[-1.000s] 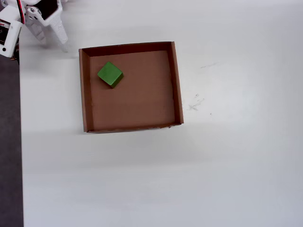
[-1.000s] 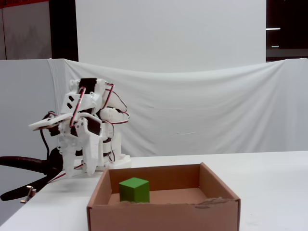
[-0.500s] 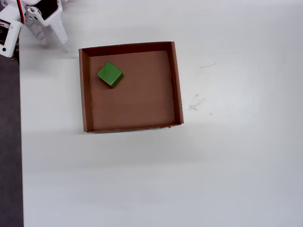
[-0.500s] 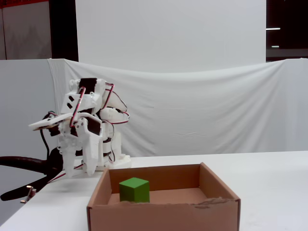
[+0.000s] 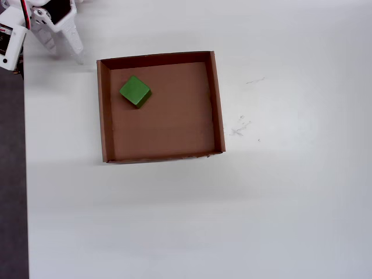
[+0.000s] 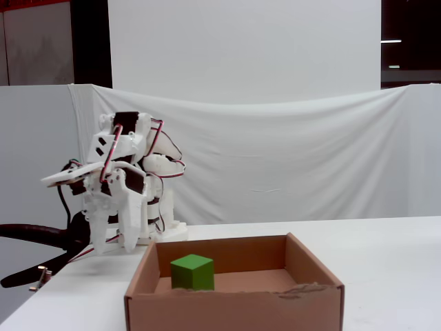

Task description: Grasp a green cube and put it in a box.

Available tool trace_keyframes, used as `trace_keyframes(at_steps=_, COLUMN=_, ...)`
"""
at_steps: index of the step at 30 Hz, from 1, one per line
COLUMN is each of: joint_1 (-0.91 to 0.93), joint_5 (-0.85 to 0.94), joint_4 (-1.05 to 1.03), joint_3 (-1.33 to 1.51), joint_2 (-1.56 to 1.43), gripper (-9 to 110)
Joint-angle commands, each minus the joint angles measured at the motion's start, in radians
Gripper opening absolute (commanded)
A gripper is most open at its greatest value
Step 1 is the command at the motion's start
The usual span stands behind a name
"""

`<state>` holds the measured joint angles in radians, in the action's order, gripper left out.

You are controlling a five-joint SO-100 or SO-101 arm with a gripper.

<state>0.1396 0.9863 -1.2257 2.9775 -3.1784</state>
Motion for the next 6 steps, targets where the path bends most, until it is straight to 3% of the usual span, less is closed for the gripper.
trace_keyframes(at_steps=1, joint_1=-0.003, joint_5=-0.005, joint_4=-0.005, joint_3=-0.005, joint_2=-0.006, gripper=25)
trace_keyframes(at_steps=6, joint_1=-0.003, joint_5=-0.005, joint_4=-0.005, joint_3=-0.005, joint_2=-0.006, gripper=25)
